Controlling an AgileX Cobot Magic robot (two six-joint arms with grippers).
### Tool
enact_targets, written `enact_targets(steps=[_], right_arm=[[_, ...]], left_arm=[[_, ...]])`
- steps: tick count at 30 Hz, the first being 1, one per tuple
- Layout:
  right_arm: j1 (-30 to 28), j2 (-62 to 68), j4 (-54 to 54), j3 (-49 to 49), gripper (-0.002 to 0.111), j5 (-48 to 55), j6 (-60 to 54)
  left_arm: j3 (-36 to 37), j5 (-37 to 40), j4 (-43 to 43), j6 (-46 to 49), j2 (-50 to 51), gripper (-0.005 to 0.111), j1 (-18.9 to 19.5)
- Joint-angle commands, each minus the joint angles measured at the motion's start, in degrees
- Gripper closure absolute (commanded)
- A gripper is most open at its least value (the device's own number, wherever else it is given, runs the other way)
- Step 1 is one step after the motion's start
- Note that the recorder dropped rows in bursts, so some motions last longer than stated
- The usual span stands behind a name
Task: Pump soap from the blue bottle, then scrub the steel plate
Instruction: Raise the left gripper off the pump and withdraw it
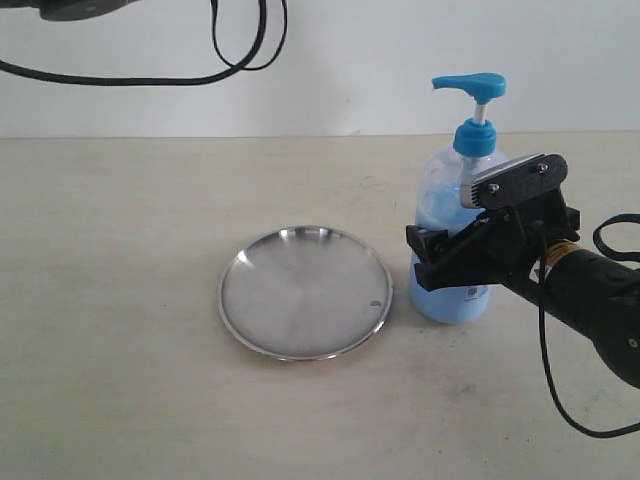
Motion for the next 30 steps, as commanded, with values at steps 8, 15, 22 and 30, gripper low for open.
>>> enact_targets(steps=[8,15,22,30], right_arm=[[0.0,-0.3,-0.5,-0.3,0.108,-2.0,0.8],[0.0,-0.3,-0.5,-0.3,0.108,-2.0,0.8],[0.0,-0.3,-0.5,-0.3,0.108,-2.0,0.7],[0.0,-0.3,-0.7,-0.3,0.065,-1.9,0.3]], left_arm=[[12.0,9.5,-5.3,11.3,-14.1,0.103,-0.1],[27.2,16.6,-27.3,26.6,-24.8,0.103,1.1],[46.6,14.8,-57.4,51.1,-40.0,0.103,2.7],[64.5,14.8,-87.1,74.4,-57.3,0.103,2.7]])
